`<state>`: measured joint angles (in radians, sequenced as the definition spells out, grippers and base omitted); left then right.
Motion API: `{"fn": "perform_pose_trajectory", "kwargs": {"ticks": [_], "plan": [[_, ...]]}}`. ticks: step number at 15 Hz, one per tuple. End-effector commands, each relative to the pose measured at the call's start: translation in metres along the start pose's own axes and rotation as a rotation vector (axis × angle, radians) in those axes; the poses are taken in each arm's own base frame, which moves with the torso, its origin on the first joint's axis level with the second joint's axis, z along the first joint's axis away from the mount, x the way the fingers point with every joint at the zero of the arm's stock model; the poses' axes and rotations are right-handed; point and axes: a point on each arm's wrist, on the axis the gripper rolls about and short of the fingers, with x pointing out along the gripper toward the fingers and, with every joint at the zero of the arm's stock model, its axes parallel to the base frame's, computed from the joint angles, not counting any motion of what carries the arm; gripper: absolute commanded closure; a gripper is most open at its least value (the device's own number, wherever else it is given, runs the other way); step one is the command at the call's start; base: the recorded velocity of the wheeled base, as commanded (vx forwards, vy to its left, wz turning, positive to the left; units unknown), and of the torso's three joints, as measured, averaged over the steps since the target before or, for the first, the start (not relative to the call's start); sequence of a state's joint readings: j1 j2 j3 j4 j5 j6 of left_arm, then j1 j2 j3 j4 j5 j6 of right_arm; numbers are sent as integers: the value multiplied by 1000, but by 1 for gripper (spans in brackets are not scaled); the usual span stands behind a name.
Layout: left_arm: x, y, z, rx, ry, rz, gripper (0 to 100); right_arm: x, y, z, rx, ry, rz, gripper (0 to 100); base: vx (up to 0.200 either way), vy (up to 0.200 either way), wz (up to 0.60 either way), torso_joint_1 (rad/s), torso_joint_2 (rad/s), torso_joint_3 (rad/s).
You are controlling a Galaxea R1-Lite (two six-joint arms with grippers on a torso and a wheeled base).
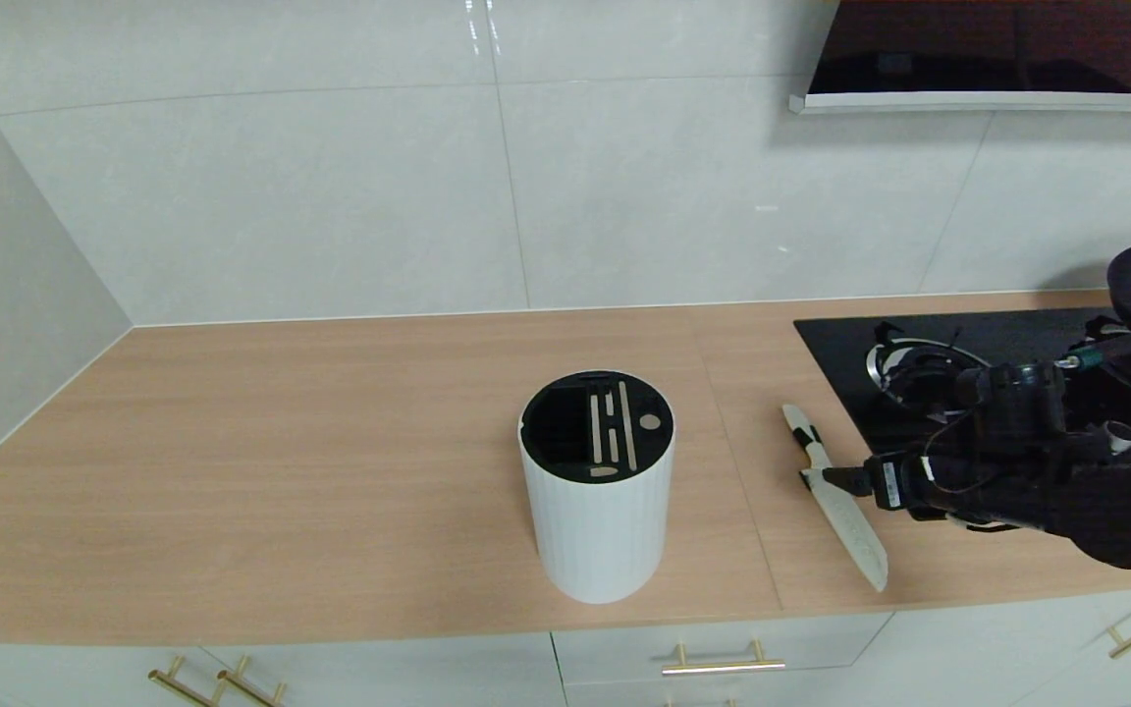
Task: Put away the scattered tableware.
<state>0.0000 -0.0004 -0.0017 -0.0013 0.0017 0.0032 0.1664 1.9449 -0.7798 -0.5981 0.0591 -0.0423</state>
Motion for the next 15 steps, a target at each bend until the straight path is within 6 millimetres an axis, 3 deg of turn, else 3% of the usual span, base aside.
{"fn": "perform_pose_trajectory", "kwargs": {"ticks": [1, 7, 15], "plan": [[0, 0, 0, 0, 0, 0, 0, 21, 4, -9, -4, 43, 13, 0, 0, 0, 0, 0, 0, 0], [0, 0, 0, 0, 0, 0, 0, 59, 6, -18, -15, 28, -11, 0, 0, 0, 0, 0, 0, 0], [0, 0, 0, 0, 0, 0, 0, 76, 3, -19, -12, 26, -19, 0, 0, 0, 0, 0, 0, 0]]}}
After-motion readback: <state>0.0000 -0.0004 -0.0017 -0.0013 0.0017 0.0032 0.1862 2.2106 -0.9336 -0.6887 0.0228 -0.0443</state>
